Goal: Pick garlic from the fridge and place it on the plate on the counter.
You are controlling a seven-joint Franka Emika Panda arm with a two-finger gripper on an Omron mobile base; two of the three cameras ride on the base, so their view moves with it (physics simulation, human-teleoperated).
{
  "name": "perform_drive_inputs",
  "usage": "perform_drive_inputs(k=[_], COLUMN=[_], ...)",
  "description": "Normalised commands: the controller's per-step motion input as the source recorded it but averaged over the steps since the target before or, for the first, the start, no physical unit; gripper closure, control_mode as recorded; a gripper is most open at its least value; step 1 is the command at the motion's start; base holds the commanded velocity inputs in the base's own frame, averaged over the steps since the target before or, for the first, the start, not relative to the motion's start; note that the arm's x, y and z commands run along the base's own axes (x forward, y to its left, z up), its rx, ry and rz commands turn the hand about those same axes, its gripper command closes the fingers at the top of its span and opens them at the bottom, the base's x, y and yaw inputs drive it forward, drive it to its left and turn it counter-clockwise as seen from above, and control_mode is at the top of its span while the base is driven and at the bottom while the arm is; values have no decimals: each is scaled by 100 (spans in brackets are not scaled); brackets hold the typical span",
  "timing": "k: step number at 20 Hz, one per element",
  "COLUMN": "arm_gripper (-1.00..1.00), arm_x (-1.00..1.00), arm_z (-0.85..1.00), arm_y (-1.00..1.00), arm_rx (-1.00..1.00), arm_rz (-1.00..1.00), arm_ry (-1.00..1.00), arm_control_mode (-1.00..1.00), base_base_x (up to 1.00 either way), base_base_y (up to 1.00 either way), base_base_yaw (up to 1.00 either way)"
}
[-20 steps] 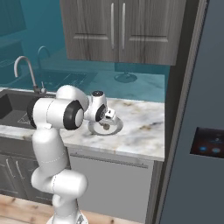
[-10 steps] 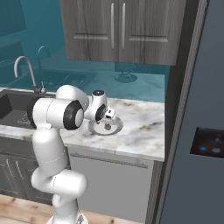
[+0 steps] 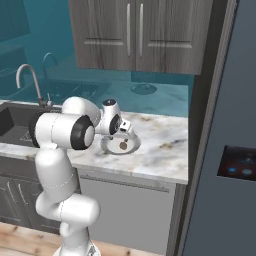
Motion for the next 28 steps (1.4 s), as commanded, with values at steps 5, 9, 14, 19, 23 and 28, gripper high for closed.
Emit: perform_drive_inputs(k=[5, 9, 14, 19, 23, 28], arm_gripper=[-100, -100, -100, -100, -100, -100], arm_x=[0, -15, -35, -60, -61, -50], arm_z=[63, 40, 11, 0, 22, 48], arm_y=[0, 0, 0, 0, 0, 0], arm_rx=[-14, -6, 0, 2, 2, 0], arm_rz=[0, 0, 0, 0, -3, -6], arm_ry=[7, 8, 4, 0, 0, 0], arm_control_mode=[-100, -100, -100, -100, -100, -100], base_base_x=[0, 0, 0, 0, 0, 0], base_base_y=[0, 0, 0, 0, 0, 0], base_base_yaw=[0, 0, 0, 0, 0, 0])
